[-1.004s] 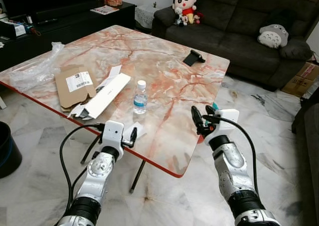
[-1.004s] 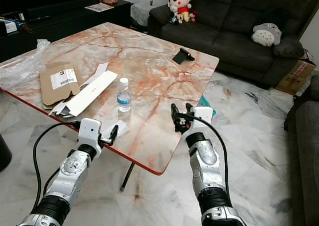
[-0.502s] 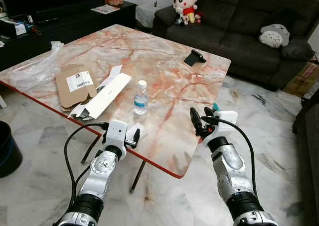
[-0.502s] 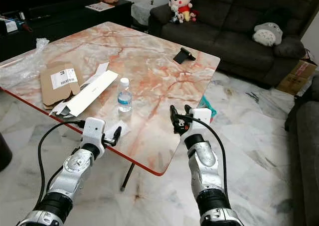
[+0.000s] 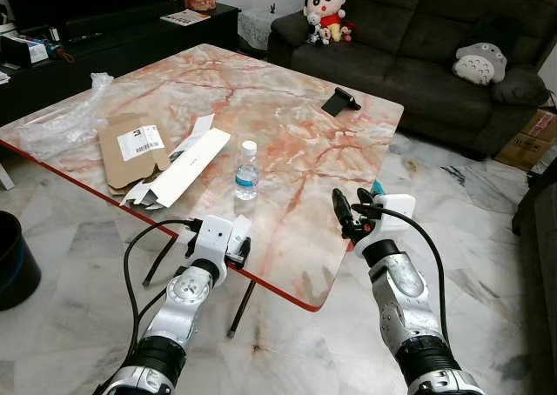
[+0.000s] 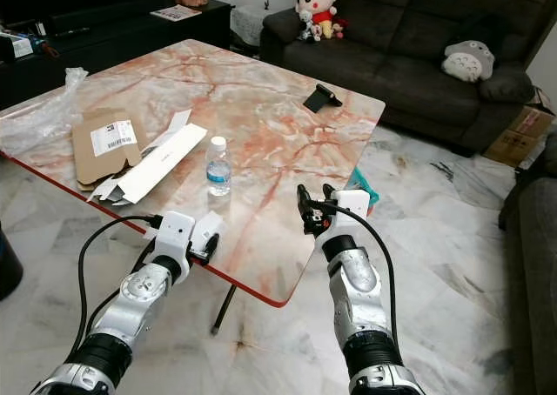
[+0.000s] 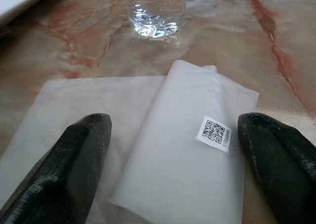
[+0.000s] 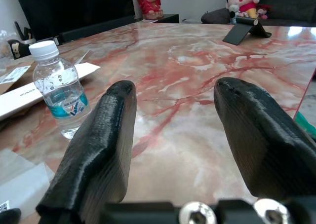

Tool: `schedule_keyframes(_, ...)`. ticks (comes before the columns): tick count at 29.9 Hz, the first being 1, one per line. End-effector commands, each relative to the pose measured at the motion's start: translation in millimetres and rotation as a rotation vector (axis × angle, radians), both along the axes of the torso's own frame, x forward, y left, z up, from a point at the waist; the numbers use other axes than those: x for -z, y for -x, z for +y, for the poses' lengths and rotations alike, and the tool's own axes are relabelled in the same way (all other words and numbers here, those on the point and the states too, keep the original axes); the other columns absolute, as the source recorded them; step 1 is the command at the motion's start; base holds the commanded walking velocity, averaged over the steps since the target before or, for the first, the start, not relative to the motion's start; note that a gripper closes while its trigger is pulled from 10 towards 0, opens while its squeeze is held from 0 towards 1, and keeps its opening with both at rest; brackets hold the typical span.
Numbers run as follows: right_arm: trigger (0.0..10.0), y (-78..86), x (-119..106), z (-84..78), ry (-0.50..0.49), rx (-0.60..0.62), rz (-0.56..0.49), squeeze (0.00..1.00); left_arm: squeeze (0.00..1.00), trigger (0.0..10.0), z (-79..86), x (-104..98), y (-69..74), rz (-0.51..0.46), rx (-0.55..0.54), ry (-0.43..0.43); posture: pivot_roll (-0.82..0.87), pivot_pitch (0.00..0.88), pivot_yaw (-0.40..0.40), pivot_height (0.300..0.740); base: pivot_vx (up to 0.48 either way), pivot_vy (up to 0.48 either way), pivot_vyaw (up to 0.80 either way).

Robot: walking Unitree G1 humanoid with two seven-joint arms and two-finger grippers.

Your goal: Picking trash to rubbish bin

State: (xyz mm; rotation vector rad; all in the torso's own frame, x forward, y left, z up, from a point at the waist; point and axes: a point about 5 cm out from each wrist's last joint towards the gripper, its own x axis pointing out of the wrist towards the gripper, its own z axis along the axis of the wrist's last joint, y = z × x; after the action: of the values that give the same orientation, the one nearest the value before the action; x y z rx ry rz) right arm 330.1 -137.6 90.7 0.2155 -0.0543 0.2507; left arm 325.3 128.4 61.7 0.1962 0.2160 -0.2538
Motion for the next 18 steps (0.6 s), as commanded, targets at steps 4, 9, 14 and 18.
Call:
schedule_keyframes(4,10.0,-0.8,-1.5,-3.9,0.006,0.012,0.000,0.00,0.00,0.0,0.9,12.8,4.0,0.072,-0.003,-0.043,0.16,0.000,-0.130,0.740,0.000,0.000,0.00)
schedule_keyframes(9,10.0,-0.6,-0.9,-3.6,0.009,0.010,0.003,0.00,0.00,0.0,0.6,12.4,3.9,0.072,0.001,-0.044,0.16,0.000,-0.130,0.740,0.000,0.000,0.00)
schedule_keyframes(14,10.0,-0.8,-0.6,-3.6,0.011,0.008,0.006,0.00,0.00,0.0,-1.1,12.0,3.4,0.074,0.004,-0.044,0.15,0.000,-0.131,0.740,0.000,0.000,0.00)
schedule_keyframes(18,10.0,-1.0,-0.8,-3.9,0.014,0.006,0.006,0.00,0.00,0.0,-1.6,11.7,3.2,0.071,0.003,-0.043,0.16,0.000,-0.135,0.740,0.000,0.000,0.00)
